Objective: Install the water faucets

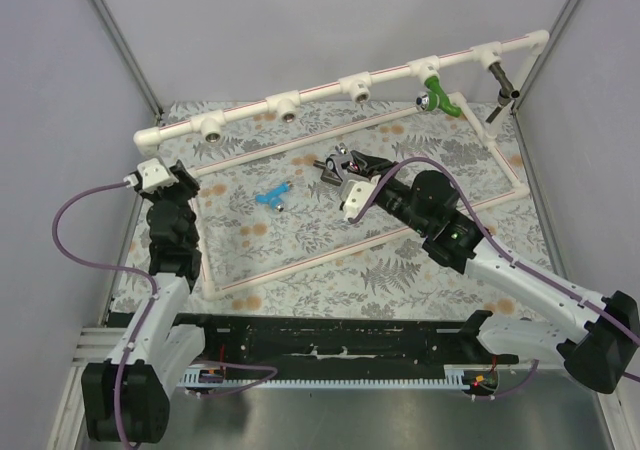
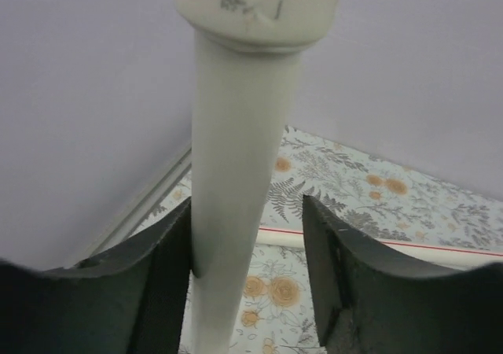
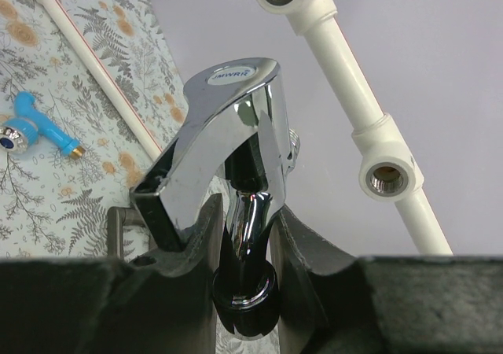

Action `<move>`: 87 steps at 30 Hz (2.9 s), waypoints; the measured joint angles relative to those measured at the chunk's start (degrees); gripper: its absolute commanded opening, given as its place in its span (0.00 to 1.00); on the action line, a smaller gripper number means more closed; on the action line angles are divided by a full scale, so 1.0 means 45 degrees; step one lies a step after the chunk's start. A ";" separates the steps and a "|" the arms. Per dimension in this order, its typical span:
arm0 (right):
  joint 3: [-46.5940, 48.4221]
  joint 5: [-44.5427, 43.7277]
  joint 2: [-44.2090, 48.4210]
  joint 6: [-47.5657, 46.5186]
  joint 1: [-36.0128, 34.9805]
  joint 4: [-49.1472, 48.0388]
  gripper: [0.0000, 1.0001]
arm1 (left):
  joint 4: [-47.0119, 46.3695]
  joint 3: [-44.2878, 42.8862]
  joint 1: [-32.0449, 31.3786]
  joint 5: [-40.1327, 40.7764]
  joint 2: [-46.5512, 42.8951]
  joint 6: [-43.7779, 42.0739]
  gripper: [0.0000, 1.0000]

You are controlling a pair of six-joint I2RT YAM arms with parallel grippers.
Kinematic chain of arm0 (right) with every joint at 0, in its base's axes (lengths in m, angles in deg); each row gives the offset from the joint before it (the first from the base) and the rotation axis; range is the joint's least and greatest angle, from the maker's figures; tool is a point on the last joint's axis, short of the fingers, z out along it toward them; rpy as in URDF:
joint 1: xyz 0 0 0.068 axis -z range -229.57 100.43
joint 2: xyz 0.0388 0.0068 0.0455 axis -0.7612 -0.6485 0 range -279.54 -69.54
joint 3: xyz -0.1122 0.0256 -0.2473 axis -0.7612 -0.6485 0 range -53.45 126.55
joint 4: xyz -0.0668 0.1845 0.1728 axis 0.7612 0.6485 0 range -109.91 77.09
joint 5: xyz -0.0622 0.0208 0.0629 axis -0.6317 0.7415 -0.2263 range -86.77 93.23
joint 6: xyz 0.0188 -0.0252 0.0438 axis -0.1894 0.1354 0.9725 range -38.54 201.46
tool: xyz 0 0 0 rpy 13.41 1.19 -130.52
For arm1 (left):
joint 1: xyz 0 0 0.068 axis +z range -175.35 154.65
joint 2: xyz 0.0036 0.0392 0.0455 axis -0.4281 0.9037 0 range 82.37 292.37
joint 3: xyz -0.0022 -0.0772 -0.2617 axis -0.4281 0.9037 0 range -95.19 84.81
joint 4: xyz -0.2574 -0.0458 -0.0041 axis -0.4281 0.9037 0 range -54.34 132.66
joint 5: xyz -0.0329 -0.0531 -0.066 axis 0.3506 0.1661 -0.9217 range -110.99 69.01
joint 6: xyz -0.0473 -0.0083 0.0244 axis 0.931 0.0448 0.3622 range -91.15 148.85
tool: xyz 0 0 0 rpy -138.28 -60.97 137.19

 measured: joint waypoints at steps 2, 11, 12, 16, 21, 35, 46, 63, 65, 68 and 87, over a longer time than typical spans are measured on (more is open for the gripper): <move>-0.0049 0.0015 0.0000 -0.0262 0.0000 0.0005 0.00 | -0.0214 0.0005 0.0136 -0.0447 0.0058 -0.0078 0.36; -0.0170 0.0029 0.0000 -0.1817 0.0000 0.0112 0.00 | 0.1506 0.0005 0.0457 -0.3118 -0.1205 -0.0729 0.08; -0.0204 0.0019 0.0000 -0.1977 0.0000 0.0126 0.00 | 0.1865 0.0005 0.0452 -0.3478 -0.1486 -0.0724 0.06; -0.0311 -0.0049 0.0005 -0.2599 0.0000 0.0228 0.00 | 0.2973 0.0005 0.0432 -0.4430 -0.2356 -0.0709 0.03; -0.0510 -0.0238 0.0010 -0.3449 0.0000 0.0117 0.00 | 0.3492 0.0005 0.0432 -0.4755 -0.2764 -0.0699 0.02; -0.0539 -0.2948 -0.1239 -0.6062 0.0194 -0.1637 0.00 | 0.3463 0.0010 0.0287 -0.4405 -0.2759 -0.0675 0.02; 0.0432 -0.2846 -0.1758 -0.6790 -0.0908 -0.2642 0.00 | 0.3419 0.0010 0.0015 -0.4002 -0.2720 -0.0680 0.02; 0.1783 -0.4172 -0.3327 -0.7611 -0.1729 -0.2560 0.00 | 0.3429 0.0015 -0.0214 -0.3750 -0.2735 -0.0680 0.02; 0.1953 -0.4274 -0.3463 -0.7684 -0.1729 -0.2521 0.00 | 0.3424 0.0015 -0.0219 -0.3745 -0.2735 -0.0680 0.02; 0.2181 -0.4401 -0.3536 -0.7728 -0.1797 -0.2181 0.00 | 0.3429 0.0015 -0.0262 -0.3711 -0.2735 -0.0685 0.02; 0.3973 -0.5892 -0.3536 -0.8480 -0.2171 0.1749 0.00 | 0.3541 0.0015 -0.0510 -0.3517 -0.2841 -0.0690 0.02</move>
